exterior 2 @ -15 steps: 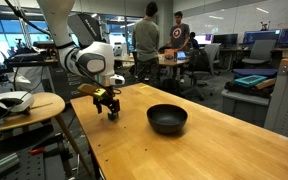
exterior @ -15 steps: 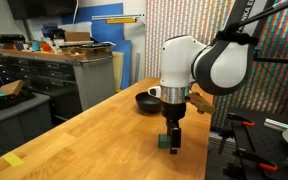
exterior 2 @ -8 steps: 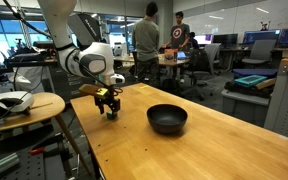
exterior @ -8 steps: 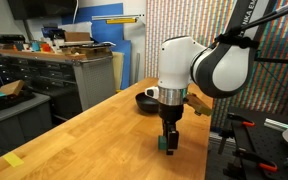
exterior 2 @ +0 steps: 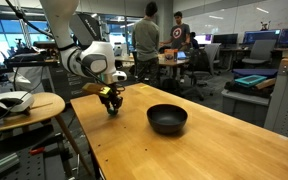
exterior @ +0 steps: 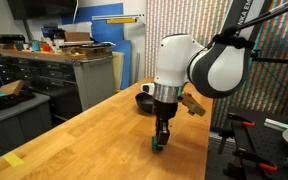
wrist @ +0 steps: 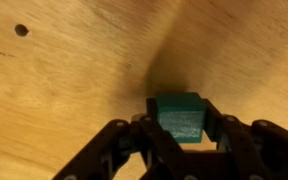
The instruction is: Put the green block in the black bowl
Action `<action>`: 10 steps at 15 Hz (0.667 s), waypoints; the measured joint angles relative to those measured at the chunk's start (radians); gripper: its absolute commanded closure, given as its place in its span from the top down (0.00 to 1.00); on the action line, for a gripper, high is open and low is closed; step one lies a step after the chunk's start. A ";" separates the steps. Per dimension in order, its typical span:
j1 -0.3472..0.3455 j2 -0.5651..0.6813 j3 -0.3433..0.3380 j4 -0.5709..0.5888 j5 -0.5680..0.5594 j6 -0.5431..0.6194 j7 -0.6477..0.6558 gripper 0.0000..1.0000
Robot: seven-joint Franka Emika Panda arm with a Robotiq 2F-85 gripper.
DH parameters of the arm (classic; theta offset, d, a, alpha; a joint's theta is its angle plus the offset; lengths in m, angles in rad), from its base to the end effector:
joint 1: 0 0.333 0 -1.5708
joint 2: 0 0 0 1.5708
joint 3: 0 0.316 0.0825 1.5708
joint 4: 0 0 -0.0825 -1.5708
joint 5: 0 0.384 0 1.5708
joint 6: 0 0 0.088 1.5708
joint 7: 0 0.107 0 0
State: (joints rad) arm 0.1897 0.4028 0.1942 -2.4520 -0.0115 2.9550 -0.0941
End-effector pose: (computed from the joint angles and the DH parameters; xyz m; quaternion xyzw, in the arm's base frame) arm 0.4491 0.1890 0.1526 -0.9705 -0.2323 -0.0482 0.0434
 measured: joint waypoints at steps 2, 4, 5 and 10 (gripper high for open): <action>-0.019 0.000 0.013 0.011 0.016 0.015 0.001 0.21; -0.049 -0.002 0.029 0.025 0.038 0.023 0.001 0.21; -0.064 -0.004 0.034 0.031 0.046 0.025 0.001 0.21; -0.125 -0.033 0.024 0.053 0.058 0.028 0.001 0.21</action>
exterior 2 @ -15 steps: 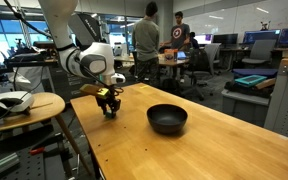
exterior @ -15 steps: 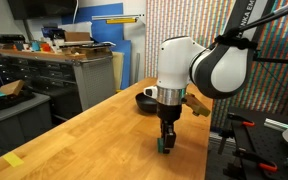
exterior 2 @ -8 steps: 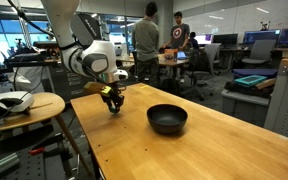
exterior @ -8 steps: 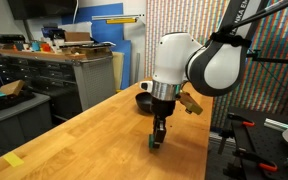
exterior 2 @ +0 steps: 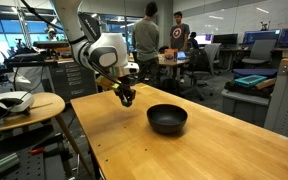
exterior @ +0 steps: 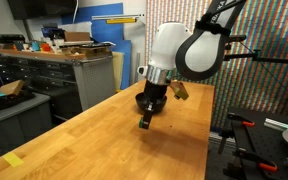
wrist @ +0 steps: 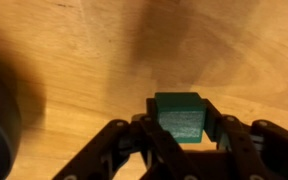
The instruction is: Put the green block in the black bowl
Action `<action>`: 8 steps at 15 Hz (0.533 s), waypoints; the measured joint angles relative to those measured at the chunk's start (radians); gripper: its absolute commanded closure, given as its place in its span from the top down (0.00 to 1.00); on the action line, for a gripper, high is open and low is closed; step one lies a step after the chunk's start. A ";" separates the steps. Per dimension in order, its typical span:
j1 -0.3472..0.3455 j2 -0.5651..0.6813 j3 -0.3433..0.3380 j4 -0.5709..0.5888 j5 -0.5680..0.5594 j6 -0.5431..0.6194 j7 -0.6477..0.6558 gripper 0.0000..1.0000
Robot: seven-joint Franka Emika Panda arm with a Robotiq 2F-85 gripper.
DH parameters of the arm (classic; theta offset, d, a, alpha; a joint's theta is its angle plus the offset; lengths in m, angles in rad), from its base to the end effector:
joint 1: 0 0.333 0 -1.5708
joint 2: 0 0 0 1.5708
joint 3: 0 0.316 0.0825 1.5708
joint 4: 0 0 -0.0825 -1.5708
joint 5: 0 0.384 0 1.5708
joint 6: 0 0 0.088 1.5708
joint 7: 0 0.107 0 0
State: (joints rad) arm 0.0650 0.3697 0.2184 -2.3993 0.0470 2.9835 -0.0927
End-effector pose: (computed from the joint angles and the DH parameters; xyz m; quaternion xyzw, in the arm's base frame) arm 0.4968 0.1453 0.1887 -0.9812 -0.1520 -0.1056 0.0547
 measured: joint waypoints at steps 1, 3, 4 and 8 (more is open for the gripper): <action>-0.009 -0.010 -0.007 0.002 0.001 0.000 0.001 0.21; -0.026 -0.032 -0.024 0.006 0.002 0.000 0.003 0.21; -0.035 -0.044 -0.034 0.007 0.002 0.000 0.003 0.21; -0.069 -0.099 -0.086 0.008 0.006 -0.001 0.004 0.21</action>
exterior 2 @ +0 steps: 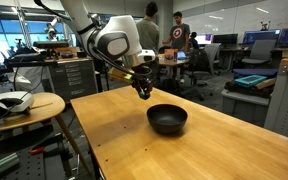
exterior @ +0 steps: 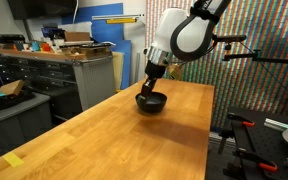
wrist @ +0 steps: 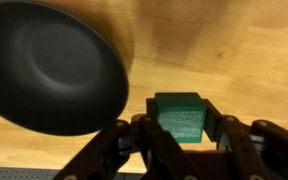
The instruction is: Put the green block in the black bowl
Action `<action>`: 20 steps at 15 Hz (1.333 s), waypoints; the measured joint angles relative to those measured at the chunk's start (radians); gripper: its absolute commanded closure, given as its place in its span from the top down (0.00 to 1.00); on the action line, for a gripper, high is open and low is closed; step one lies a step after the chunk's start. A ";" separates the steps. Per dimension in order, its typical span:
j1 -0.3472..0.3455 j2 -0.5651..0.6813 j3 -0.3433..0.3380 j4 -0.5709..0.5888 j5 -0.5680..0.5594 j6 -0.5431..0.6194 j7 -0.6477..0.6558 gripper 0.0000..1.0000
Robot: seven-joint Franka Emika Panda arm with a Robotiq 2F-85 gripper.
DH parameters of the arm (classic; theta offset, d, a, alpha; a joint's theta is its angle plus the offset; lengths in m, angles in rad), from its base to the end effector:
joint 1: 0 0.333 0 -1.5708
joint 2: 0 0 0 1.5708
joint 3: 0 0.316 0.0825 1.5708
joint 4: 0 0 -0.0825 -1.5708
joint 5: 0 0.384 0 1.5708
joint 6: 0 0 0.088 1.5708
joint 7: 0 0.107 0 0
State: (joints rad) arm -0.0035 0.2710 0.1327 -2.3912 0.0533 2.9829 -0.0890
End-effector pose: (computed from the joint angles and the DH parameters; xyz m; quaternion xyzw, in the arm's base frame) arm 0.5277 0.0656 0.2400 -0.9837 -0.0771 -0.1598 0.0287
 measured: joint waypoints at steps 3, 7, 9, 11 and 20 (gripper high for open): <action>-0.051 -0.027 -0.012 0.002 0.036 -0.002 -0.003 0.21; -0.123 -0.027 -0.004 0.016 0.106 -0.028 -0.021 0.21; -0.146 -0.012 -0.004 0.031 0.137 -0.055 -0.030 0.21; -0.159 0.013 -0.004 0.052 0.167 -0.086 -0.037 0.21; -0.176 0.156 -0.014 0.177 0.196 -0.190 -0.040 0.35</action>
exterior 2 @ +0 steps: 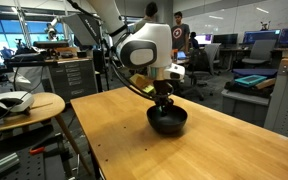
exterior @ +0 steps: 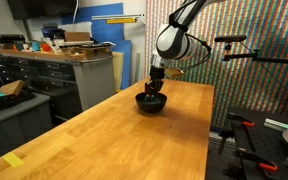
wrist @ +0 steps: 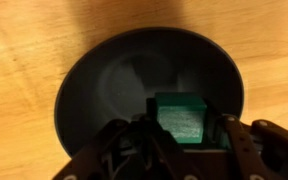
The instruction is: Put the green block in the black bowl
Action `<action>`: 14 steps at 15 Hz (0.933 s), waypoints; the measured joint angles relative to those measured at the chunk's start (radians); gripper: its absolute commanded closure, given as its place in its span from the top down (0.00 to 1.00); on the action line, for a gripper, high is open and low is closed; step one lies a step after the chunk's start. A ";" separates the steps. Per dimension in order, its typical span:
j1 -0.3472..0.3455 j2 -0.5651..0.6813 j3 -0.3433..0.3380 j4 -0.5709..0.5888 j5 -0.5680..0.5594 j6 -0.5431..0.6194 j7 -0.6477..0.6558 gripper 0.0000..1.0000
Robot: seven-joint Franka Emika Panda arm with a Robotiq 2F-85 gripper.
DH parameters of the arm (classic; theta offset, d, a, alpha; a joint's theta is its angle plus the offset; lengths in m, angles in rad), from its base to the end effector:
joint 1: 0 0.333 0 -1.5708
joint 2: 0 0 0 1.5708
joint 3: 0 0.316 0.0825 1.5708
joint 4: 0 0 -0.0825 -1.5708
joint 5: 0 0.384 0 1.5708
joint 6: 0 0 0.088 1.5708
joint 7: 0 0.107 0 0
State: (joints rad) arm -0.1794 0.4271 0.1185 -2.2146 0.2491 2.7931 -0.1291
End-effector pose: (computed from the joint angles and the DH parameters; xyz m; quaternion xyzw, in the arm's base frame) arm 0.5629 -0.0450 0.1969 -0.9907 0.0865 -0.0807 0.0678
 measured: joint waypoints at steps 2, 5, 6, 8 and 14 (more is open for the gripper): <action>-0.003 0.014 -0.011 0.023 0.000 -0.027 0.000 0.73; -0.003 0.018 -0.033 0.046 0.000 -0.058 0.000 0.95; -0.003 0.018 -0.039 0.052 0.000 -0.063 0.000 0.99; -0.003 0.018 -0.047 0.061 0.000 -0.068 0.000 1.00; -0.010 -0.017 -0.034 0.081 0.035 -0.131 0.000 1.00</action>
State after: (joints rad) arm -0.1891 0.4106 0.0847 -2.1339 0.2844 2.6621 -0.1296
